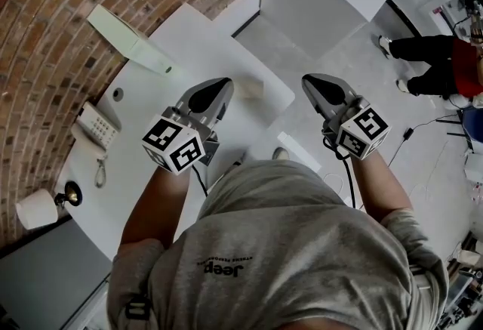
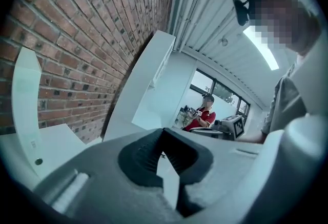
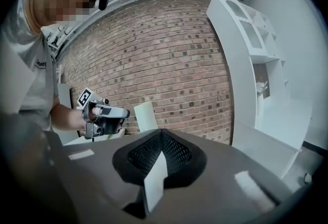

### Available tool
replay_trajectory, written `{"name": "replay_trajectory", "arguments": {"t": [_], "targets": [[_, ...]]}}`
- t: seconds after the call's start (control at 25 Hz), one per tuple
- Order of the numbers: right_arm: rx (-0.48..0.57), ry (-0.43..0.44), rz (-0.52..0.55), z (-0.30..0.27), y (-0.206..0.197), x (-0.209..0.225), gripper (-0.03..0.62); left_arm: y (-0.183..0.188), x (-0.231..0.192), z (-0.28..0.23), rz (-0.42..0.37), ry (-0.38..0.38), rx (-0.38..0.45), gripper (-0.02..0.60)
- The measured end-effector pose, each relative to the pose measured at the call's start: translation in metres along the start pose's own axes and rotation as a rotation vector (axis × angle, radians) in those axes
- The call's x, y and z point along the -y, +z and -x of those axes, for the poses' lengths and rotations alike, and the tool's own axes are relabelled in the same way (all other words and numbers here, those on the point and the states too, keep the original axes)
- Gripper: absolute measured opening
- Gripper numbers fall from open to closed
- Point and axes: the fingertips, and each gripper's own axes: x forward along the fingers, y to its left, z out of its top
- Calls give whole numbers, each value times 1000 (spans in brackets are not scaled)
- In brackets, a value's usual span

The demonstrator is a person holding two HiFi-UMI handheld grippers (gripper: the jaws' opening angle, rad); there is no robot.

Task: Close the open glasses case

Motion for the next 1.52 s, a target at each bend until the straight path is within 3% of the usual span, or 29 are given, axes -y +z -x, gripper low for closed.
{"name": "replay_trajectory", "arguments": {"t": [0.32,1.08,1.52], "targets": [[-13,0,24,4,8,-1,9,18,11,9,3,11,42,-3],[12,47,14,0,17,-4,8,20,16,3,-41,26,39,-3],[-51,18,71,0,5,0,8,15,15,5,-44,25,26,-3]]}}
